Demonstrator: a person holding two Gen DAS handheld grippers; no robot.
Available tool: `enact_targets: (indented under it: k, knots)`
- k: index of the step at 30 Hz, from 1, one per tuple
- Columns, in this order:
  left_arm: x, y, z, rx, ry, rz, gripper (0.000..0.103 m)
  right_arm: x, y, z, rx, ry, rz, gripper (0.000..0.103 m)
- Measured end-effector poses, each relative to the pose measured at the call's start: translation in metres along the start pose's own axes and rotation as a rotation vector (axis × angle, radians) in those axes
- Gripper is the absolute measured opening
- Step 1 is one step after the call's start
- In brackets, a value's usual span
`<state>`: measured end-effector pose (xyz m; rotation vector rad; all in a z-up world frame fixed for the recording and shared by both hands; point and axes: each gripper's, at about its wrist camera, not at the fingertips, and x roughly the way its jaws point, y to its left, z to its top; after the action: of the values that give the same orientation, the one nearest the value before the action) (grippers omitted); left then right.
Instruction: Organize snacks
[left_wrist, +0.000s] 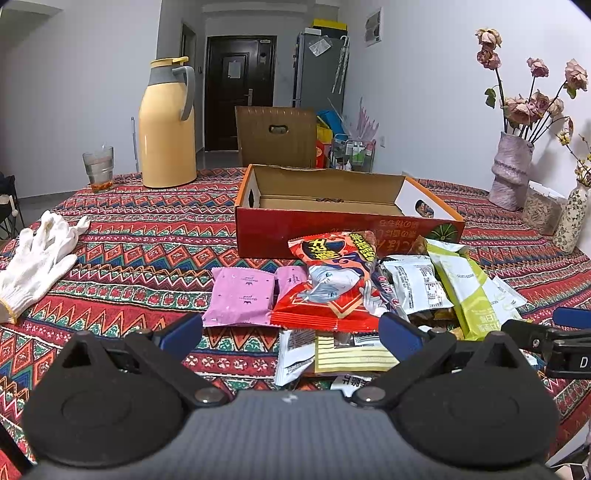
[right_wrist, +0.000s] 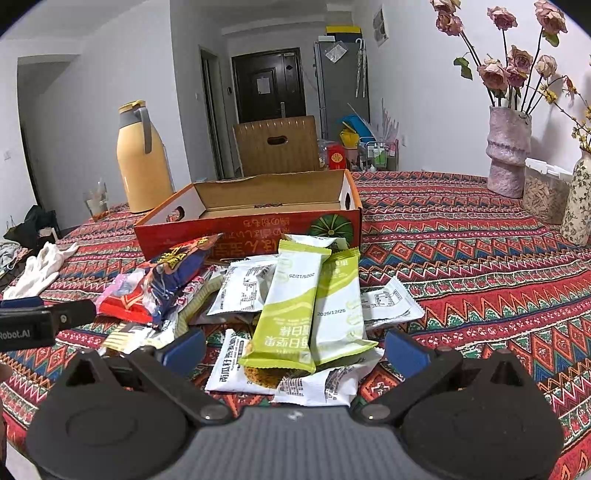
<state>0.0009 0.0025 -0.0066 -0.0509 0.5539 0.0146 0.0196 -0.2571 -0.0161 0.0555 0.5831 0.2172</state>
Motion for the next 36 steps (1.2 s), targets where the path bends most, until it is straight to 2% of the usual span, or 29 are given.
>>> enact_targets:
  k: [36]
  knots:
    - [0.0026,0.0004,-0.0011,-0.006,0.000,-0.005,0.103,0.0015,-0.0001,-0.0013,0.000,0.000,0.001,0.103]
